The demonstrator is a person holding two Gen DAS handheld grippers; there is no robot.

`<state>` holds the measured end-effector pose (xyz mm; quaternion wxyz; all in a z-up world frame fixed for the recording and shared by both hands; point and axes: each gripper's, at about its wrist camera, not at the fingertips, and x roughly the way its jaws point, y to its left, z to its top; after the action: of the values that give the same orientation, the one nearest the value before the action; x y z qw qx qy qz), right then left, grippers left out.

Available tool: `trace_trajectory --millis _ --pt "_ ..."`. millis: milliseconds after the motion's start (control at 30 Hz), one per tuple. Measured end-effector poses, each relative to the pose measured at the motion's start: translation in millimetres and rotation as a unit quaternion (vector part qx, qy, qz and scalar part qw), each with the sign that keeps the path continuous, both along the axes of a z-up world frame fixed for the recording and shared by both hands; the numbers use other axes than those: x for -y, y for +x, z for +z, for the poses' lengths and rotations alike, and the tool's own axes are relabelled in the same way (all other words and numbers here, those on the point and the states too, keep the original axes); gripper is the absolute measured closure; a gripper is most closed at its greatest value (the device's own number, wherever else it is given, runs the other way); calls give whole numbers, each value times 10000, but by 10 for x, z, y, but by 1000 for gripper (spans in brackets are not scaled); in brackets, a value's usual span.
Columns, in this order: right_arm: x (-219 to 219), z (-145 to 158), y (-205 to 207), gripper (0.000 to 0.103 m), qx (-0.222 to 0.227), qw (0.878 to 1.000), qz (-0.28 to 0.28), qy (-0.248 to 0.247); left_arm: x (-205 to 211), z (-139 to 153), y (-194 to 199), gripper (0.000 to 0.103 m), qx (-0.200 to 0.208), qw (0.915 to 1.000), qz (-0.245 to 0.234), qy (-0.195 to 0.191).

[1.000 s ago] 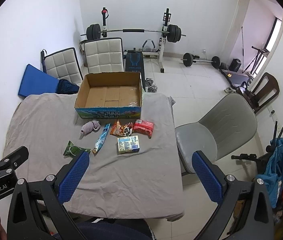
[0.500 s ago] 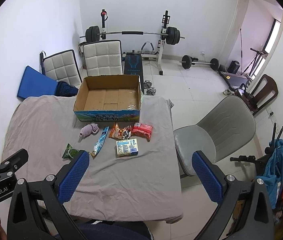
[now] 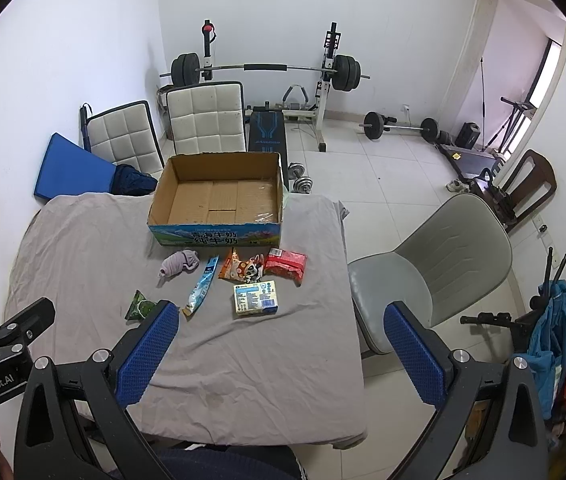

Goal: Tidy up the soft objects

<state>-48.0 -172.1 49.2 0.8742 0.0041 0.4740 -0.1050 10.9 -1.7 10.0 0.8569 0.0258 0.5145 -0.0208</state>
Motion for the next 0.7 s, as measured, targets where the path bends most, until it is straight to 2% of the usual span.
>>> trace_trajectory --millis 700 --pt "2 17 30 0 -2 10000 15 4 0 1 15 0 -1 10000 -5 9"
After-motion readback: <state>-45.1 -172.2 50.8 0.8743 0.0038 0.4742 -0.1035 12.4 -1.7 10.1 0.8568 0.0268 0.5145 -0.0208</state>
